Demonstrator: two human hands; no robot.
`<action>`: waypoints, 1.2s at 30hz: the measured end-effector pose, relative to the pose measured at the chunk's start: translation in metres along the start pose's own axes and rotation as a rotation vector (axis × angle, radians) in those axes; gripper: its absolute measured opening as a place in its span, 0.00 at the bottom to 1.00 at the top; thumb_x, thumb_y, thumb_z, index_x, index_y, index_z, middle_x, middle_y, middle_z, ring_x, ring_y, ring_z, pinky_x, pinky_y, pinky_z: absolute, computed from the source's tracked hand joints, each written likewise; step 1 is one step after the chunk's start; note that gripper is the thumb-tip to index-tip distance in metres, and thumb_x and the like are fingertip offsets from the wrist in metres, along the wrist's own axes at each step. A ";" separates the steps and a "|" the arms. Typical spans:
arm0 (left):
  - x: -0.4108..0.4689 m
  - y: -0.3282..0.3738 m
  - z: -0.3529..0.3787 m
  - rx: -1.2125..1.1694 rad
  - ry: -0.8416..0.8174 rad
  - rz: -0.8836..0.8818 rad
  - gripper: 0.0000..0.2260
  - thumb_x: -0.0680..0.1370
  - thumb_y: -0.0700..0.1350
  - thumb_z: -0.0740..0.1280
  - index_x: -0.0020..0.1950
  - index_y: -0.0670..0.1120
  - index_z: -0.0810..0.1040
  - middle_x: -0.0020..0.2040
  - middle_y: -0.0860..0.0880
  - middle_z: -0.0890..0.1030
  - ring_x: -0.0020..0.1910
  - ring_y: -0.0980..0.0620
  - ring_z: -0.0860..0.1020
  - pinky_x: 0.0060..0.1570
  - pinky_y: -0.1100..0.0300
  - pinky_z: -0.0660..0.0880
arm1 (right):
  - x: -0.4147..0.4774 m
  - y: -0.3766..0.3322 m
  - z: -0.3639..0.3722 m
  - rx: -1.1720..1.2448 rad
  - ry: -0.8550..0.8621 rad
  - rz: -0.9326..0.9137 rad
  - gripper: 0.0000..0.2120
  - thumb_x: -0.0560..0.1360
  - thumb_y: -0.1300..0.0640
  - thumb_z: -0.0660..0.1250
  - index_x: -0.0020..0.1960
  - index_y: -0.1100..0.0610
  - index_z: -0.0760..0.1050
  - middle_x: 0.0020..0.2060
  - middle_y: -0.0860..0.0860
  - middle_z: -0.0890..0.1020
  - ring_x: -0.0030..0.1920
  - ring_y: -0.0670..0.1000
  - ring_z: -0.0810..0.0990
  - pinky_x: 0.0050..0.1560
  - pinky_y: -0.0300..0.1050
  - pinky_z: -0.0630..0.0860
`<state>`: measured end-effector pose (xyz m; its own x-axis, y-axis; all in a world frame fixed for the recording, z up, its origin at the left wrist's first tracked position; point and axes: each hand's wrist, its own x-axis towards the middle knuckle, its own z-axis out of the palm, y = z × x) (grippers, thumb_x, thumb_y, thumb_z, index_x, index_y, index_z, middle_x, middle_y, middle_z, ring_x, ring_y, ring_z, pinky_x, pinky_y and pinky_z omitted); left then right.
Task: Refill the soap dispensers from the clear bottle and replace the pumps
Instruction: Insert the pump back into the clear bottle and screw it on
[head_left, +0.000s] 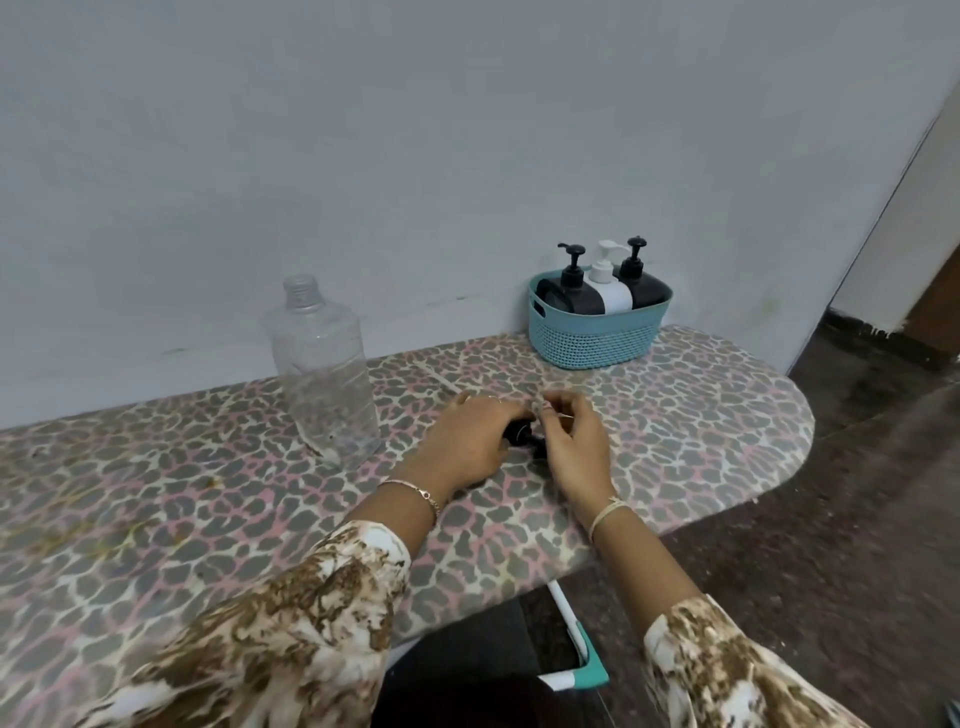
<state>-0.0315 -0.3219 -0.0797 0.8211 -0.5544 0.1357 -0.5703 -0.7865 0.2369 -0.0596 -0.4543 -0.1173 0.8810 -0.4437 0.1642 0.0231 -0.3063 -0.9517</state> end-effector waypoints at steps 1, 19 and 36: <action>0.000 0.002 0.000 0.023 0.025 0.008 0.15 0.78 0.43 0.66 0.63 0.54 0.74 0.57 0.52 0.81 0.58 0.51 0.76 0.72 0.46 0.60 | -0.002 0.000 0.000 0.030 -0.012 0.004 0.11 0.79 0.53 0.64 0.59 0.56 0.75 0.50 0.48 0.81 0.50 0.46 0.80 0.53 0.44 0.78; -0.025 0.026 -0.070 -0.341 0.619 0.029 0.19 0.76 0.45 0.68 0.68 0.51 0.72 0.61 0.52 0.79 0.61 0.51 0.75 0.62 0.50 0.72 | -0.026 -0.106 0.001 0.479 0.100 -0.252 0.14 0.73 0.58 0.73 0.57 0.61 0.78 0.48 0.50 0.84 0.47 0.42 0.83 0.47 0.32 0.77; -0.107 -0.059 -0.109 -0.386 0.890 -0.530 0.39 0.69 0.56 0.75 0.73 0.49 0.60 0.73 0.48 0.63 0.73 0.46 0.60 0.70 0.44 0.62 | -0.033 -0.263 0.015 0.614 0.204 -0.568 0.14 0.78 0.48 0.66 0.56 0.53 0.67 0.45 0.55 0.82 0.34 0.51 0.84 0.44 0.54 0.82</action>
<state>-0.0832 -0.1859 -0.0031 0.7716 0.3437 0.5352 -0.2220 -0.6430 0.7330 -0.0874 -0.3467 0.1243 0.5579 -0.5219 0.6452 0.7378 -0.0440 -0.6736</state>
